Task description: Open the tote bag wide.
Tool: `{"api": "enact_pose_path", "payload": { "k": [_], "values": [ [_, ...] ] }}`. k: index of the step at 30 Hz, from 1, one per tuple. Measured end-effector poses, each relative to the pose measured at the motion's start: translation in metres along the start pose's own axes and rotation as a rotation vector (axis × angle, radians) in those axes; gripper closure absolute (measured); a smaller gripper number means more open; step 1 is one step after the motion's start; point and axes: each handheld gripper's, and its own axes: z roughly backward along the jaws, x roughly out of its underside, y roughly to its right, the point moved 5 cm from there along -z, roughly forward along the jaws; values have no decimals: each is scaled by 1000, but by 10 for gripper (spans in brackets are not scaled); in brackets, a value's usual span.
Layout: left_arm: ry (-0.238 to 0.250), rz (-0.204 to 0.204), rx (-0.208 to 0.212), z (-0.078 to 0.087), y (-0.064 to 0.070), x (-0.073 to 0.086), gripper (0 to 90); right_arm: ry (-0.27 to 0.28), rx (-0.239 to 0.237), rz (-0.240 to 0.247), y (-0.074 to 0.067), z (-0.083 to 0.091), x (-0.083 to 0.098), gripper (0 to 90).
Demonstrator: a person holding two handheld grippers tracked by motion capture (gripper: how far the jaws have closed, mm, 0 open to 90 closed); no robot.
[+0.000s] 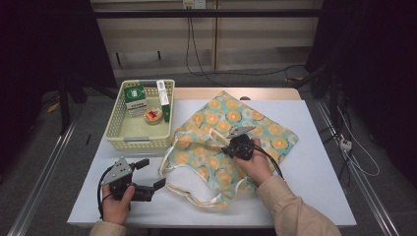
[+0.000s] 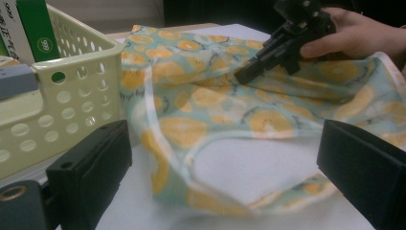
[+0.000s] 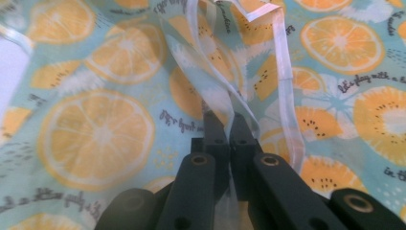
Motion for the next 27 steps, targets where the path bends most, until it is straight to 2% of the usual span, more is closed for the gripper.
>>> {"api": "enact_pose_path", "payload": {
  "k": [5,7,8,10,12,13,14,17,22,24,27],
  "values": [
    [1,-2,-1,0,0,0,47,31,-124,-32,-24,14,-10,899],
    [4,0,-3,0,0,-1,47,59,-126,-32,-26,19,-16,898],
    [5,1,-4,0,0,-1,47,76,-121,-42,-24,21,-18,897],
    [3,-1,-2,0,1,-1,47,88,-77,-49,-12,23,-19,893],
    [2,-3,0,0,1,-1,47,93,-40,-79,1,23,-16,889],
    [1,-1,1,-1,1,0,47,88,-24,-96,7,22,-14,885],
    [0,1,-1,-1,0,0,47,79,3,-96,12,21,-11,883],
    [0,2,1,-1,-1,0,47,62,42,-101,24,14,-4,857],
    [-1,1,1,-1,0,0,47,42,69,-95,28,3,3,779],
    [-2,2,1,-1,0,0,47,53,54,-110,26,0,3,704],
    [0,4,1,-1,-1,1,47,43,32,-95,19,-3,2,544]
  ]
}}
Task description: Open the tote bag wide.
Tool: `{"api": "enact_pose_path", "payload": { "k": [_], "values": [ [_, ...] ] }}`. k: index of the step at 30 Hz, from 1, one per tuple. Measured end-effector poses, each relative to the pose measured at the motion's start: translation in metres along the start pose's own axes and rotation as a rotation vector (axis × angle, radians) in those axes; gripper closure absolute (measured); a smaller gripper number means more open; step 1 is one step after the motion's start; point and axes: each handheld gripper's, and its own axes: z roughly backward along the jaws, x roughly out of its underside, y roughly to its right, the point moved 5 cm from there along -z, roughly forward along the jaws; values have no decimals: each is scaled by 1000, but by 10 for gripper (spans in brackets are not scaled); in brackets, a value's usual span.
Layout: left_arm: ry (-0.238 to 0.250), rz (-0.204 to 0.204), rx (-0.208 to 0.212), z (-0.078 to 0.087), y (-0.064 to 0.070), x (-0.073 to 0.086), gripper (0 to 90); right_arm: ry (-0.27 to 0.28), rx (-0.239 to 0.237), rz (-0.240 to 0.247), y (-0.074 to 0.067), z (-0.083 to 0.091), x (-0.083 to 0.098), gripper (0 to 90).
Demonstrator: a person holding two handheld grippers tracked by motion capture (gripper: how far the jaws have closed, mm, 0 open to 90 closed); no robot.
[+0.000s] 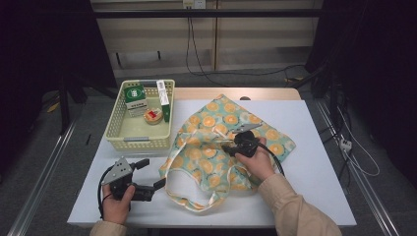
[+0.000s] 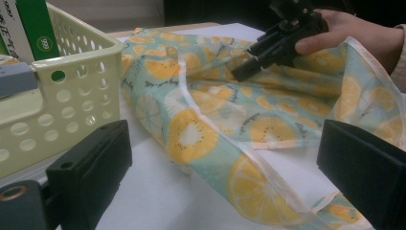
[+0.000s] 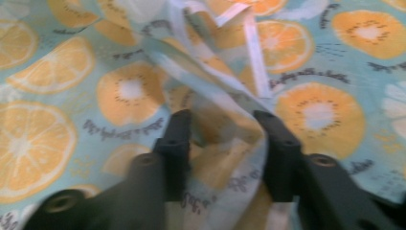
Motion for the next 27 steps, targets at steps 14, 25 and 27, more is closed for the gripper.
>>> {"api": "enact_pose_path", "payload": {
  "k": [14,25,27],
  "values": [
    [-5,0,-4,1,0,0,47,-31,52,67,-7,-2,0,597],
    [-6,-4,-11,1,0,-1,47,-28,36,104,-13,-2,0,836],
    [-2,-5,-13,1,1,-2,47,-26,42,113,-12,-2,-1,880]
  ]
}}
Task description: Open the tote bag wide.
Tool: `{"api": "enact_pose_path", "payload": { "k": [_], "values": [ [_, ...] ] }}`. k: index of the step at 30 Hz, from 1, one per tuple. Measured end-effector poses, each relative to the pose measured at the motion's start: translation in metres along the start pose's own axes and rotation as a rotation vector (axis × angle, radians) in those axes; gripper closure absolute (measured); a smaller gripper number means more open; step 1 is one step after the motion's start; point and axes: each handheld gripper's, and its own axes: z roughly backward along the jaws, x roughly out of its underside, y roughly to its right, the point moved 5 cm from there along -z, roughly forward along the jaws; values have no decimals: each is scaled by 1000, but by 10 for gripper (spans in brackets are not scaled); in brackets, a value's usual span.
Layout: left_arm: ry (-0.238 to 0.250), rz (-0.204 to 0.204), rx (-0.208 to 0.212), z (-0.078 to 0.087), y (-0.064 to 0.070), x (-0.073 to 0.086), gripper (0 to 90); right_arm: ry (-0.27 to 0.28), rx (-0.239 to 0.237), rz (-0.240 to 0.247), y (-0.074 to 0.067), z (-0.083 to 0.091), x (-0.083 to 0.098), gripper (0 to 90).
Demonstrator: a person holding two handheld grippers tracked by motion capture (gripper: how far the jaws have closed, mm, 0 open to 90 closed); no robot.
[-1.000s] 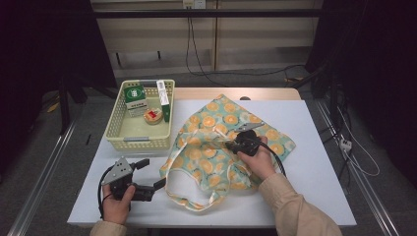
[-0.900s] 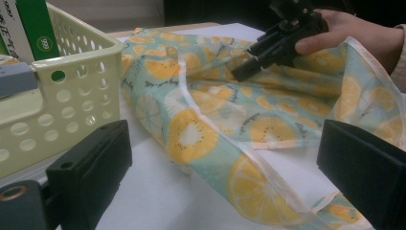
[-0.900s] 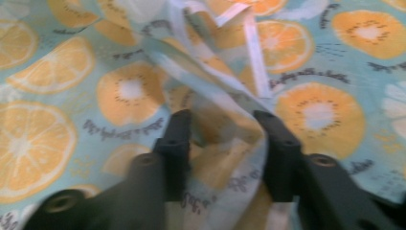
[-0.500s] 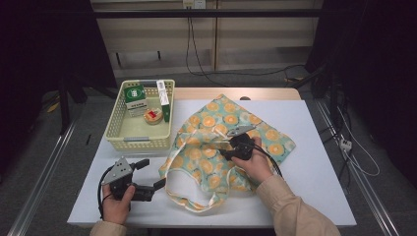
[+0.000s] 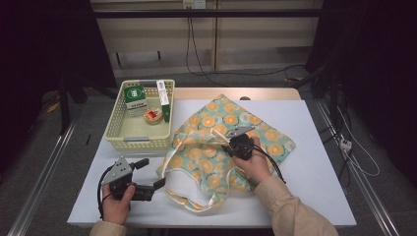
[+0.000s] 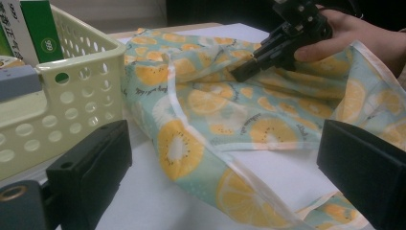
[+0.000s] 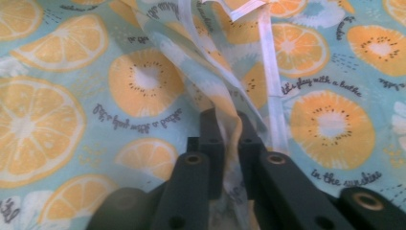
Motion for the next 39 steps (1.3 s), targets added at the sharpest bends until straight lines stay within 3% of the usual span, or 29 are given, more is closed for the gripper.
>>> {"api": "enact_pose_path", "payload": {
  "k": [3,8,15,20,31,39],
  "values": [
    [-1,0,1,0,0,-1,47,3,-2,-34,1,0,-1,894],
    [3,-3,0,-2,1,-4,47,57,-78,-148,7,13,-9,896],
    [-7,-24,13,-5,5,-9,47,109,-60,-134,19,44,-40,897],
    [0,-15,25,-5,6,-14,47,137,-47,-146,27,54,-55,897],
    [1,12,53,-9,4,-36,47,136,-54,-158,33,57,-64,896],
    [-11,22,48,-10,-10,-53,46,140,-70,-153,35,62,-66,895]
  ]
}}
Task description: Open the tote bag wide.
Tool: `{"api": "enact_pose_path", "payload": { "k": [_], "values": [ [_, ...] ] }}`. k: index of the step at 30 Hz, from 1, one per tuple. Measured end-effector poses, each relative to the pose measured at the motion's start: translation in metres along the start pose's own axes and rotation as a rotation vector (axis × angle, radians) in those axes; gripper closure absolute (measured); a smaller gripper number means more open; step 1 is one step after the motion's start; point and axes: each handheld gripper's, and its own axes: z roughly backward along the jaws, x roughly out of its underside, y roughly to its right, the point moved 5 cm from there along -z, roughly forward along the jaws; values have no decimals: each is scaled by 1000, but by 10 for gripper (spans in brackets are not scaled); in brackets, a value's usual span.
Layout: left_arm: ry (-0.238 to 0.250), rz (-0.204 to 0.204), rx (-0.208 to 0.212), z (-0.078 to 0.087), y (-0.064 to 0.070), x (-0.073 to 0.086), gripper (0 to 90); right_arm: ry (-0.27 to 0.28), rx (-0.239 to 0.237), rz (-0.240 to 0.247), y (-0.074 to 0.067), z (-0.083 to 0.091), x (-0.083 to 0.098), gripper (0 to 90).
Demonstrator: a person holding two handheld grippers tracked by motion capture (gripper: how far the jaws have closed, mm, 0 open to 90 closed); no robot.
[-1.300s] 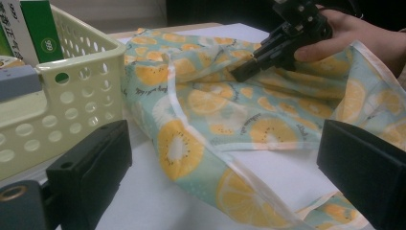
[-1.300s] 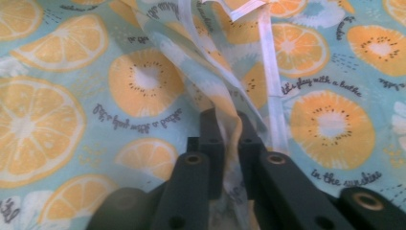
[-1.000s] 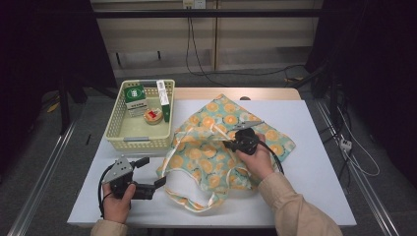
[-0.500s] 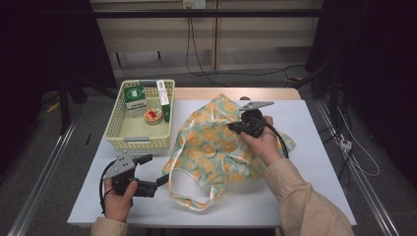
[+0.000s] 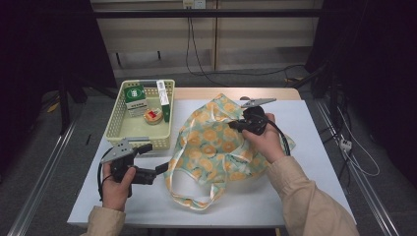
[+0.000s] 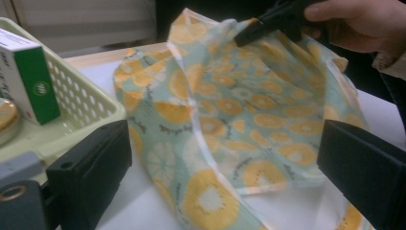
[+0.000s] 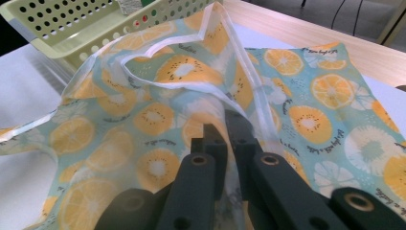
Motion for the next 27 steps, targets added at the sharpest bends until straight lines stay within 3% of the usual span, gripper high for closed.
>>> {"api": "enact_pose_path", "payload": {
  "k": [8,15,27],
  "values": [
    [0,30,-15,-6,-25,-25,46,-3,-23,4,-2,-2,1,895],
    [12,8,-15,-15,-39,-51,46,-4,-26,6,-3,-1,3,895],
    [-9,8,-23,-28,-62,-66,46,-5,-32,3,-6,0,7,895]
  ]
}}
